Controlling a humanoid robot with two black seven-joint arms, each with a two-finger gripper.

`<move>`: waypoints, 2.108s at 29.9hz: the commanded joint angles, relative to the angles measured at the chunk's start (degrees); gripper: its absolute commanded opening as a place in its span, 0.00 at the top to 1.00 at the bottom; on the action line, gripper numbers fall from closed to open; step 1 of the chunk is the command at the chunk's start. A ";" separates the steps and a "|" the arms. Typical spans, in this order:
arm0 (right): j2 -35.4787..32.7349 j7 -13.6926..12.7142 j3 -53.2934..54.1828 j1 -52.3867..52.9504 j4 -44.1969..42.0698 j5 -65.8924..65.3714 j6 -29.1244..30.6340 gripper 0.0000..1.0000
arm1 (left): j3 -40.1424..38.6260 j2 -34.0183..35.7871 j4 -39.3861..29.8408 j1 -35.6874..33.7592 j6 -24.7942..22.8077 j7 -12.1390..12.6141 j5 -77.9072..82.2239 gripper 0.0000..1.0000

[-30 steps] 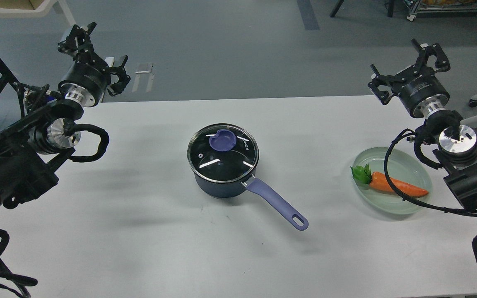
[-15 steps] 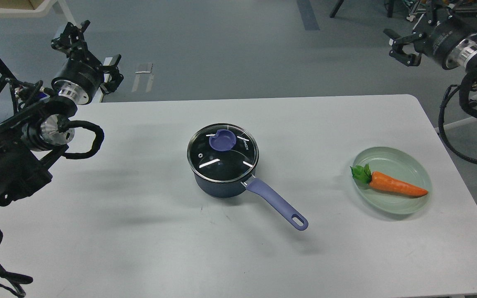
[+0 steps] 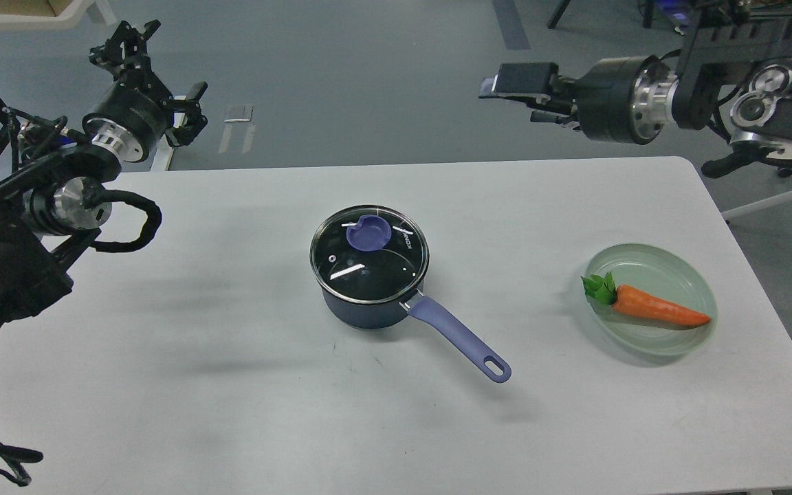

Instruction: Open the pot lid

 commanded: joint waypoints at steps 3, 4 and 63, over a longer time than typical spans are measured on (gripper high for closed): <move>5.15 0.15 -9.64 2.34 7.62 -7.05 -0.05 0.01 | 0.08 2.12 0.00 0.19 -1.13 -0.02 0.14 0.01; 5.68 0.15 -10.78 2.34 8.32 -7.49 -0.05 0.01 | 0.08 2.30 0.00 0.36 -1.65 -0.02 0.14 0.01; 17.46 0.33 -17.65 -3.64 8.60 -16.46 1.54 0.85 | 0.34 2.21 -7.55 -5.78 -1.04 -0.72 34.02 0.01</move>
